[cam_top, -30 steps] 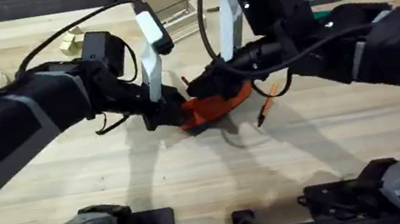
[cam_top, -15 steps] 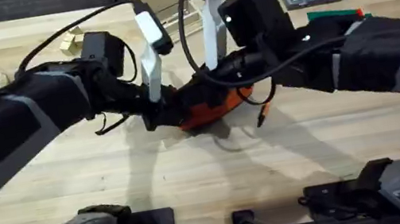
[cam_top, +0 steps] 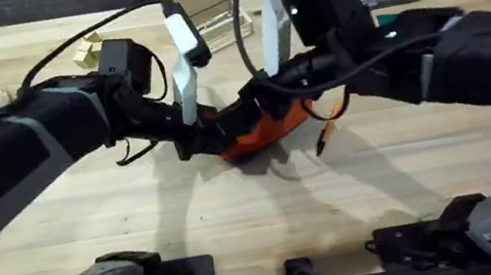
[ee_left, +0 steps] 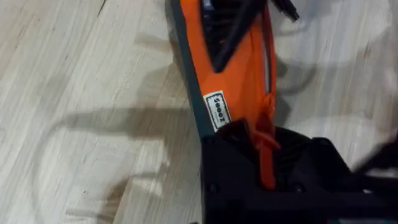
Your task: Unzip the bag, pick up the pens from the table one at a time and place them inside, then zip the bag closed.
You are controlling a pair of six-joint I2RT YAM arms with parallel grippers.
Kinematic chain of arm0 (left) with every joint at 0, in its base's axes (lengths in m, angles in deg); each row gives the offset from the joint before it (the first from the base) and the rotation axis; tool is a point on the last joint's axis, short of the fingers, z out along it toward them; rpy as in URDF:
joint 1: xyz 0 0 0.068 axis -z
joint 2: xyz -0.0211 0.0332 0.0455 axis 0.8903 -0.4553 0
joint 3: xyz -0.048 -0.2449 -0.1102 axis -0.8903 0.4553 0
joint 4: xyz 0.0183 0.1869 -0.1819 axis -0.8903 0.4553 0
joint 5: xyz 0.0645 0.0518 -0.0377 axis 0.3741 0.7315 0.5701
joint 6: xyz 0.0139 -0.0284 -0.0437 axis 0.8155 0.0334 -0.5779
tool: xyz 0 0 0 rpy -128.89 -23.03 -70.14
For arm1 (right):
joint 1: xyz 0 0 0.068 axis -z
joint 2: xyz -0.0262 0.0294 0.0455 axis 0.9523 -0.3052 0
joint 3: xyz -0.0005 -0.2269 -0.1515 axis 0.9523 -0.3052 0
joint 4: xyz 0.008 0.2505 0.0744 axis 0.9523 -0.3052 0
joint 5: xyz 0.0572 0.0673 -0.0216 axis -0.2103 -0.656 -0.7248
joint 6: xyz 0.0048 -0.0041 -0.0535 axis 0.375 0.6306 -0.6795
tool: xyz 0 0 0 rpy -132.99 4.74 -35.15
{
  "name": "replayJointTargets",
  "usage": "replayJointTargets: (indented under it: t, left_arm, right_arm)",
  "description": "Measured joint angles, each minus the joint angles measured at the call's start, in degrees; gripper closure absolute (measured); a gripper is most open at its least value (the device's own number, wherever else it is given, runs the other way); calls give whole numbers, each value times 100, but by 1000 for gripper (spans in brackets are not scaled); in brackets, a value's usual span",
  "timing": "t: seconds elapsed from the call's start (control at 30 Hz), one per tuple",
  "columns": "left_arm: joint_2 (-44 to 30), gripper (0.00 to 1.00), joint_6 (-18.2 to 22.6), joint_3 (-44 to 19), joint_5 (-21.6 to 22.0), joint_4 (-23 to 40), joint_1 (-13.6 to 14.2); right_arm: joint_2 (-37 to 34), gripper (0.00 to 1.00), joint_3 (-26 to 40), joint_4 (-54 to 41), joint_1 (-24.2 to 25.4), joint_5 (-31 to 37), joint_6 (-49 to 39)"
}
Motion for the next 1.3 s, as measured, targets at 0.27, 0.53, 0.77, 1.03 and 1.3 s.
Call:
replayJointTargets:
  t: [0.27, 0.53, 0.77, 1.03, 1.3]
  left_arm:
    - [0, 958, -1, 0, 17, -7, 15]
    - [0, 921, 1, 0, 17, -11, 15]
    - [0, 25, -17, 0, 15, -11, 26]
    - [0, 8, -23, 0, 109, -15, 26]
    - [0, 9, -47, -67, 200, 399, 26]
  right_arm:
    - [690, 4, 25, -739, 284, -256, -461]
    - [1340, 5, 25, -1591, 356, 439, -1209]
    - [1687, 4, 27, -1841, 356, 911, -1549]
    - [1702, 5, 47, -1936, 357, 1047, -1809]
    - [1702, 5, 715, -2878, 356, 1318, -2497]
